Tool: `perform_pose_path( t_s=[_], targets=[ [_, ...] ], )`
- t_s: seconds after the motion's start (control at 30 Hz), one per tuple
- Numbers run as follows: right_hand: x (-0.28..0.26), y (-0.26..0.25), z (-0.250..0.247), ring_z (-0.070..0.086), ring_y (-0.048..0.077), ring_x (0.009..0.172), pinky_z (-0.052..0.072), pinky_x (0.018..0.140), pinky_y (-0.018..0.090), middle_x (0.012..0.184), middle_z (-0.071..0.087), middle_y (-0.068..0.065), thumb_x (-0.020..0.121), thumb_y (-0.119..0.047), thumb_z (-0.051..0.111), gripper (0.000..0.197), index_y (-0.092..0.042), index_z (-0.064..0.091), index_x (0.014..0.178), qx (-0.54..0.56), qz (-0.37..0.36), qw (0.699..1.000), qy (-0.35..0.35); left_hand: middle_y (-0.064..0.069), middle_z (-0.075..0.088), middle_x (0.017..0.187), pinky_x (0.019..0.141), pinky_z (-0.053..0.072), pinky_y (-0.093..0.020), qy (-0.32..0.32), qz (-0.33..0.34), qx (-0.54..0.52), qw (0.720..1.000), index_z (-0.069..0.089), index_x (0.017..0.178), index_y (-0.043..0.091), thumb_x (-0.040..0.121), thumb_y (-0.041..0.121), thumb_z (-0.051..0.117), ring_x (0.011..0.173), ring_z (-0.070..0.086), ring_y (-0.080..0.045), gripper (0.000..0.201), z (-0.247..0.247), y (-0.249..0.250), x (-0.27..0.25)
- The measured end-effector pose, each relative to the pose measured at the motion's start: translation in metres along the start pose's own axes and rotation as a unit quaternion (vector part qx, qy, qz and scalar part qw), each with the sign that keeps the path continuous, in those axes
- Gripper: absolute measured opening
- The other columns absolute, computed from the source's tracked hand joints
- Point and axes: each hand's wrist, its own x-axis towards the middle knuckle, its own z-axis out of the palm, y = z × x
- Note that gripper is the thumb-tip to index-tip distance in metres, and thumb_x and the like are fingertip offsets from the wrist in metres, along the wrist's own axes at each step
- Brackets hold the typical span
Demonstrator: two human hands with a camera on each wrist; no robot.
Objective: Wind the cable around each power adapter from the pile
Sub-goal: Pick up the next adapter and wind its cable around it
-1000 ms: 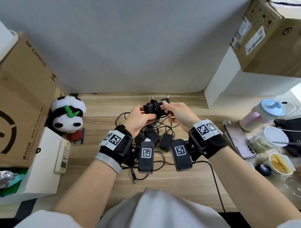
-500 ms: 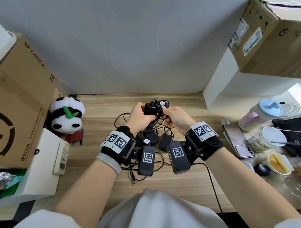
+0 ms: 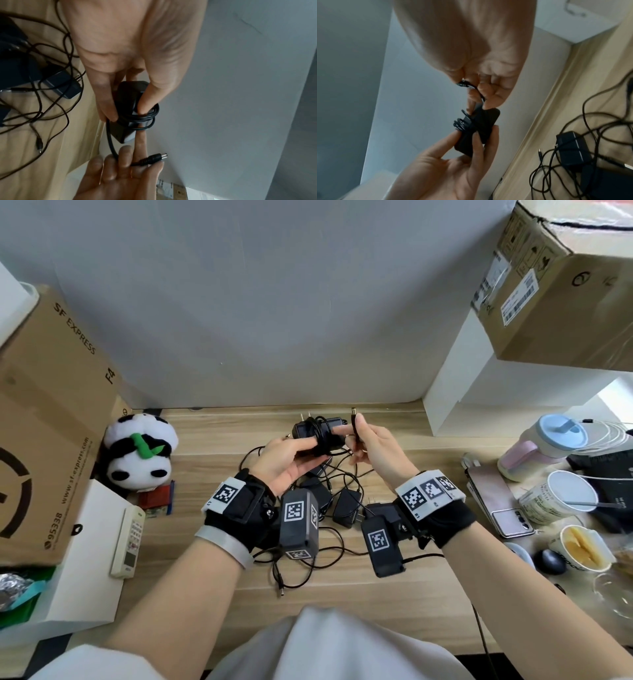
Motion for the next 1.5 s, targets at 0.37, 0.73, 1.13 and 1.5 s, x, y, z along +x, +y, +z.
perform_pose_path(
  t_s=[0.37, 0.73, 1.13, 1.5],
  targets=[
    [0.003, 0.004, -0.003, 0.062, 0.011, 0.065, 0.054, 0.062, 0.023, 0.068, 0.067, 0.003, 0.086, -0.015, 0.066, 0.007, -0.018, 0.070, 0.082, -0.113, -0.083, 0.985, 0.104, -0.029, 0.060, 0.113, 0.070, 0.058, -0.025, -0.022, -0.031, -0.060, 0.997, 0.055, 0.116, -0.005, 0.088, 0.001, 0.058, 0.092, 0.067, -0.035, 0.029, -0.009, 0.001, -0.006],
    [0.005, -0.009, -0.001, 0.044, 0.003, 0.060, 0.035, 0.058, 0.008, 0.064, 0.055, -0.014, 0.083, -0.019, 0.068, 0.005, -0.018, 0.070, 0.079, -0.304, -0.139, 0.938, 0.092, -0.029, 0.060, 0.114, 0.067, 0.059, -0.025, -0.071, -0.043, 0.014, 0.996, 0.053, 0.120, -0.008, 0.092, 0.003, 0.053, 0.095, 0.065, -0.040, 0.030, -0.001, 0.009, -0.011],
    [0.007, -0.001, -0.003, 0.063, 0.007, 0.064, 0.052, 0.068, 0.016, 0.070, 0.068, -0.003, 0.072, -0.006, 0.077, 0.022, -0.018, 0.059, 0.069, -0.159, -0.123, 0.975, 0.095, -0.026, 0.062, 0.097, 0.059, 0.058, -0.020, -0.071, -0.064, 0.076, 0.993, 0.055, 0.111, -0.012, 0.088, 0.001, 0.057, 0.080, 0.066, -0.034, 0.026, -0.001, 0.015, -0.011],
    [0.011, -0.003, 0.001, 0.060, 0.008, 0.074, 0.052, 0.076, 0.023, 0.076, 0.065, -0.005, 0.084, -0.020, 0.063, 0.014, -0.023, 0.067, 0.097, -0.246, -0.110, 0.963, 0.013, -0.017, 0.065, 0.096, 0.066, 0.059, -0.026, -0.020, -0.014, 0.142, 0.990, 0.058, 0.101, -0.002, 0.087, 0.000, 0.060, 0.087, 0.065, -0.024, 0.015, 0.005, 0.003, -0.003]
  ],
)
